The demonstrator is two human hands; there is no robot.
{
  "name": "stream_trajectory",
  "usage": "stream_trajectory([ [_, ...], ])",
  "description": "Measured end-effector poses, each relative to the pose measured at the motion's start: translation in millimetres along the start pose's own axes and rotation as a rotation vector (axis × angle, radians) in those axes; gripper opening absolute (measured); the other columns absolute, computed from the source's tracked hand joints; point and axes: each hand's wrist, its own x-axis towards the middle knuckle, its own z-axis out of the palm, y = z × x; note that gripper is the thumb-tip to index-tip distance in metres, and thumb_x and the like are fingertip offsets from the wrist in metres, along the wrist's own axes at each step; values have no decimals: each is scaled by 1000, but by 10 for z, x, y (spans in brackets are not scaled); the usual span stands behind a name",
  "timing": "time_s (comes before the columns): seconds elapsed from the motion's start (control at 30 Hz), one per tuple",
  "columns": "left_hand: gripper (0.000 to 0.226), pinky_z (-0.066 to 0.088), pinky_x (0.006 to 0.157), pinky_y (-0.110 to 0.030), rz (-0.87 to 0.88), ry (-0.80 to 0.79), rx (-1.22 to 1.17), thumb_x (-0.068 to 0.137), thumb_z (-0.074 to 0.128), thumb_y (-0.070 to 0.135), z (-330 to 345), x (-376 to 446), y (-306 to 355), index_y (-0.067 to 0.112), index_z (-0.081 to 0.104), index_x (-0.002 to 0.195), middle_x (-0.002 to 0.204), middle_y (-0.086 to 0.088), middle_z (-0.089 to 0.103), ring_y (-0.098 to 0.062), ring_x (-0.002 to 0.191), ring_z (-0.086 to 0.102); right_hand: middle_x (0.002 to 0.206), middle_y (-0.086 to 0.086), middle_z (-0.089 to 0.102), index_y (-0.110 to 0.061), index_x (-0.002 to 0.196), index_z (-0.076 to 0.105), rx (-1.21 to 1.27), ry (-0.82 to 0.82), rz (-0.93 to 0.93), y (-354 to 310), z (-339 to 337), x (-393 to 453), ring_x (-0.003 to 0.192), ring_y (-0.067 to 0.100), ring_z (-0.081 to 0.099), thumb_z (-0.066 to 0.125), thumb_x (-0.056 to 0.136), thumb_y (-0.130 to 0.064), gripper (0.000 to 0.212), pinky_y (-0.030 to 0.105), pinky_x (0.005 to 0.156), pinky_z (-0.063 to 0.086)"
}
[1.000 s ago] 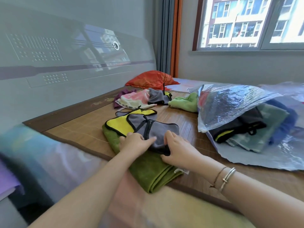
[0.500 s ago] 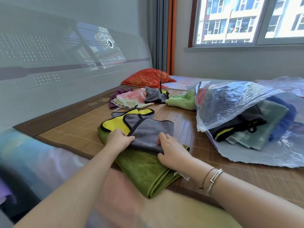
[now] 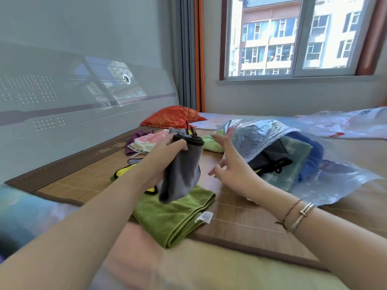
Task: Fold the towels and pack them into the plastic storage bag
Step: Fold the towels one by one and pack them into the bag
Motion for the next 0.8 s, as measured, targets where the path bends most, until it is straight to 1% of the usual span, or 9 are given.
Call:
stream_trajectory([
  [0.13, 19, 54, 66, -28, -6, -161, 54, 88, 55, 7, 222, -253, 295, 23, 63, 83, 80, -3, 68, -14, 69, 65, 142, -6, 33, -46, 140, 26, 111, -88, 122, -199, -512, -171, 59, 27, 69, 48, 83, 10, 83, 32, 61, 59],
  [0.27, 14, 49, 61, -9, 106, -170, 317, 89, 60, 20, 568, -357, 233, 33, 61, 83, 81, 10, 65, 2, 67, 63, 123, 2, 59, -15, 123, 54, 188, -360, 425, -170, -877, -517, 65, 29, 71, 46, 89, 4, 39, 34, 64, 61],
  [0.3, 6, 50, 69, -11, 121, -154, 396, 84, 62, 30, 682, -386, 199, 35, 62, 85, 84, 13, 66, 1, 75, 64, 116, 2, 63, -13, 115, 57, 184, -383, 456, -116, -941, -601, 70, 31, 72, 45, 90, 2, 32, 33, 64, 61],
  [0.37, 19, 53, 82, -26, 130, -167, 454, 73, 63, 43, 887, -363, 68, 40, 64, 91, 91, 12, 69, -10, 89, 66, 107, 4, 62, -12, 99, 56, 163, -305, 488, 30, -1054, -722, 75, 33, 73, 46, 90, 2, 19, 32, 62, 60],
  [0.47, 11, 38, 64, -2, 253, -198, 472, 86, 65, 26, 1220, -327, -55, 30, 61, 96, 86, 19, 60, 13, 77, 56, 97, 9, 67, -14, 91, 55, -26, 25, 451, 318, -1248, -781, 65, 24, 73, 51, 88, -1, 14, 38, 64, 61],
  [0.53, 22, 29, 76, 2, 386, -138, 673, 87, 66, 31, 1407, -224, -154, 30, 60, 108, 107, 16, 53, 9, 98, 48, 81, 4, 70, -20, 89, 56, -272, 225, 364, 519, -1378, -744, 58, 13, 71, 53, 86, -6, 15, 41, 67, 60],
  [0.63, 29, 21, 106, -30, 626, -85, 1018, 83, 66, 39, 1553, 68, -335, 43, 61, 112, 150, 15, 25, -21, 129, 20, 81, -1, 67, -23, 87, 55, -503, 355, 329, 854, -1503, -560, 72, 16, 70, 53, 85, -11, 12, 38, 67, 55],
  [0.73, 34, 23, 111, -47, 793, -71, 1224, 76, 75, 32, 1688, 310, -430, 40, 68, 109, 157, 4, 23, -32, 136, 21, 97, 9, 65, -12, 98, 56, -620, 373, 387, 1226, -1512, -267, 93, 29, 62, 54, 88, -13, 11, 30, 66, 41],
  [0.8, 40, 28, 111, -55, 843, -57, 1341, 69, 79, 20, 1784, 513, -493, 36, 71, 104, 156, -5, 27, -41, 137, 28, 117, 16, 56, -6, 113, 51, -602, 426, 397, 1449, -1459, -58, 105, 34, 56, 55, 90, -13, 24, 31, 73, 41],
])
